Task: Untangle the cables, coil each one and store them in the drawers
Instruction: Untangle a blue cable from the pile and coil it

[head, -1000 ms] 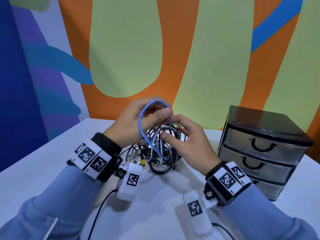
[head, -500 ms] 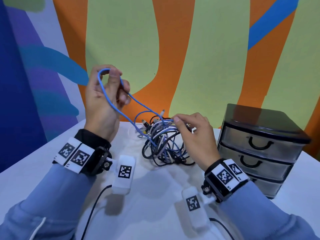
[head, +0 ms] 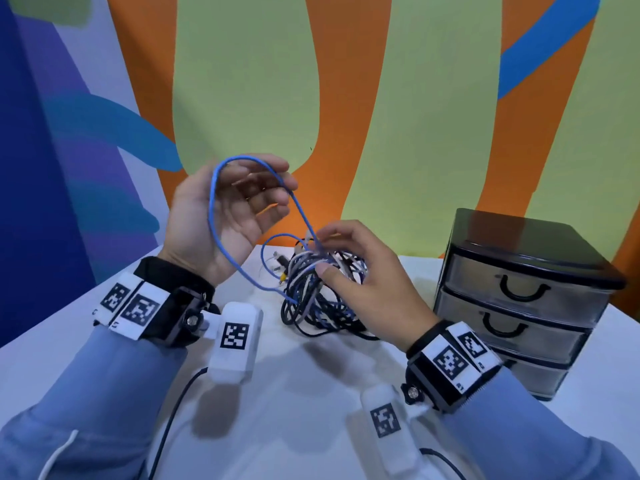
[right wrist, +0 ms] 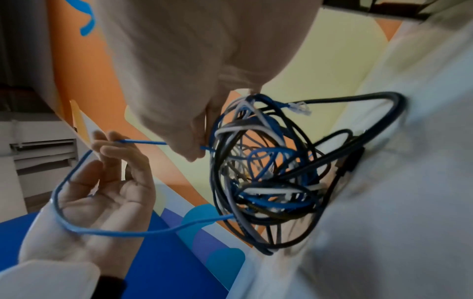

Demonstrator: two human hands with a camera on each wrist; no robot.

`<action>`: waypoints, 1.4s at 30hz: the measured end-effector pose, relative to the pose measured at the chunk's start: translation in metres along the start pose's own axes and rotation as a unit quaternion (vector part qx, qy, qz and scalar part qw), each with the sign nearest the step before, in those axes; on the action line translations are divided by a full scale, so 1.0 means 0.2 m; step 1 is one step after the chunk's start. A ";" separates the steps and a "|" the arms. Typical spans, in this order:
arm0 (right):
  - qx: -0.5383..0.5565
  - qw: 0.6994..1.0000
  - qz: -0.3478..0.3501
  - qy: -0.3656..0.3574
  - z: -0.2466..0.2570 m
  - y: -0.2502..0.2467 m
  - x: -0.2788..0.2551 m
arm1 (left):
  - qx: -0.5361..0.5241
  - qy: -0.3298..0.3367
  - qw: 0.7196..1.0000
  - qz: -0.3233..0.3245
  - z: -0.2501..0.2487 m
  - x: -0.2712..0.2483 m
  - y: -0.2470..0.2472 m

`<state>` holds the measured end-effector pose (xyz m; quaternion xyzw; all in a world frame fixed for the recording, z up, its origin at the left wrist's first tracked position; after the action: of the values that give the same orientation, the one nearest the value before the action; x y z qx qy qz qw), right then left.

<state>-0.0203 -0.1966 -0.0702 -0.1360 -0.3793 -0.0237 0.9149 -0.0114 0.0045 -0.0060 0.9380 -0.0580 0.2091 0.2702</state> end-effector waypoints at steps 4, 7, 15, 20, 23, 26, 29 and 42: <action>-0.056 0.996 -0.063 -0.011 -0.05 0.00 0.01 | 0.044 -0.038 0.998 -0.007 -0.01 0.02 -0.04; -0.108 0.988 -0.107 -0.031 -0.08 -0.01 0.02 | 0.205 0.025 0.978 -0.021 -0.01 0.04 -0.05; -0.142 0.982 -0.123 -0.012 -0.12 -0.08 0.03 | 0.643 0.271 0.715 0.047 0.00 0.02 -0.06; -0.159 0.984 -0.083 -0.014 -0.10 -0.05 0.04 | 0.597 0.273 0.748 0.099 0.07 -0.03 0.04; -0.149 0.986 -0.074 -0.004 -0.09 -0.04 0.03 | 0.603 0.205 0.757 0.146 0.16 -0.03 0.05; -0.124 0.990 -0.068 0.019 -0.09 -0.04 0.03 | 0.631 0.216 0.732 0.140 0.22 -0.01 0.03; -0.113 0.991 -0.064 0.021 -0.10 -0.03 0.02 | 0.610 0.249 0.742 0.126 0.23 -0.01 0.03; -0.179 0.974 -0.099 0.092 -0.16 -0.08 0.03 | 0.344 0.330 0.871 -0.120 0.00 0.05 -0.06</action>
<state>0.0042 -0.2205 -0.0846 -0.2562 -0.2943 -0.1944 0.9000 -0.0007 0.0149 -0.0071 0.8477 0.2232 0.4793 -0.0427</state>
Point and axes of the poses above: each hand's wrist, its own x-axis towards the middle knuckle, its own y-axis out of the palm, z = x × y, the point moved 3 cm from there along x, towards the middle knuckle, and after that the axes turned 11 degrees about -z, right-handed, at the moved point
